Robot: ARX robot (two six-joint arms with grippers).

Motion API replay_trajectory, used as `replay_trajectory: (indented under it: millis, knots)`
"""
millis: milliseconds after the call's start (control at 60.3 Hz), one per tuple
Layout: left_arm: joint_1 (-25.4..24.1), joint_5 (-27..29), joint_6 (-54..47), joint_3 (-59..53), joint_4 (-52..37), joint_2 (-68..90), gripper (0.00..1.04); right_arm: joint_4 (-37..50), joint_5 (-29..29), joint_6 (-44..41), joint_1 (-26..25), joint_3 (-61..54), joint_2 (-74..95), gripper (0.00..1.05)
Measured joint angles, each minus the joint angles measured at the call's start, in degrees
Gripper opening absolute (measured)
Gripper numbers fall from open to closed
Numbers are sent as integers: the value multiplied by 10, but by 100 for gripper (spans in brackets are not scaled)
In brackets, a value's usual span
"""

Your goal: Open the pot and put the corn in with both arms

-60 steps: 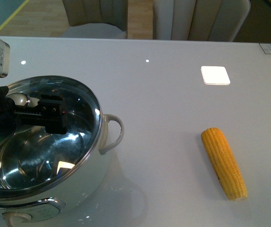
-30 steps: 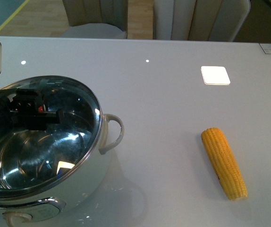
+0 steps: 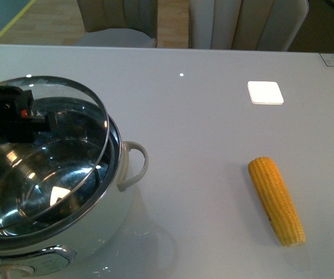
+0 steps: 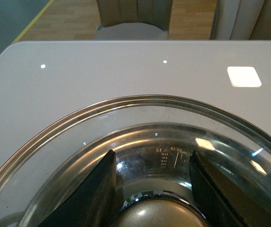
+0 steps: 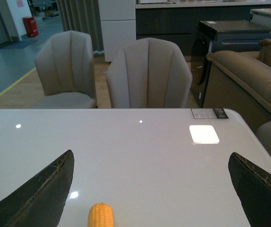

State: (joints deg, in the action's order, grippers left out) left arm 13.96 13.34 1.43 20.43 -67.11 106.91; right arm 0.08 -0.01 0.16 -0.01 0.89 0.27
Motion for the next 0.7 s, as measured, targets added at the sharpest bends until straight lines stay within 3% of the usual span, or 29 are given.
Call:
replay_trajectory:
  millis: [265, 431, 547, 697]
  knots:
    - [-29, -19, -1, 30, 68, -97, 41, 0, 0, 0, 0, 0, 0, 96]
    - [-89, -50, -3, 52, 79, -140, 41, 0, 0, 0, 0, 0, 0, 96]
    - [-172, -90, -14, 66, 73, -143, 41, 0, 0, 0, 0, 0, 0, 96]
    - [-342, -165, -36, 93, 39, -89, 41, 0, 0, 0, 0, 0, 0, 96]
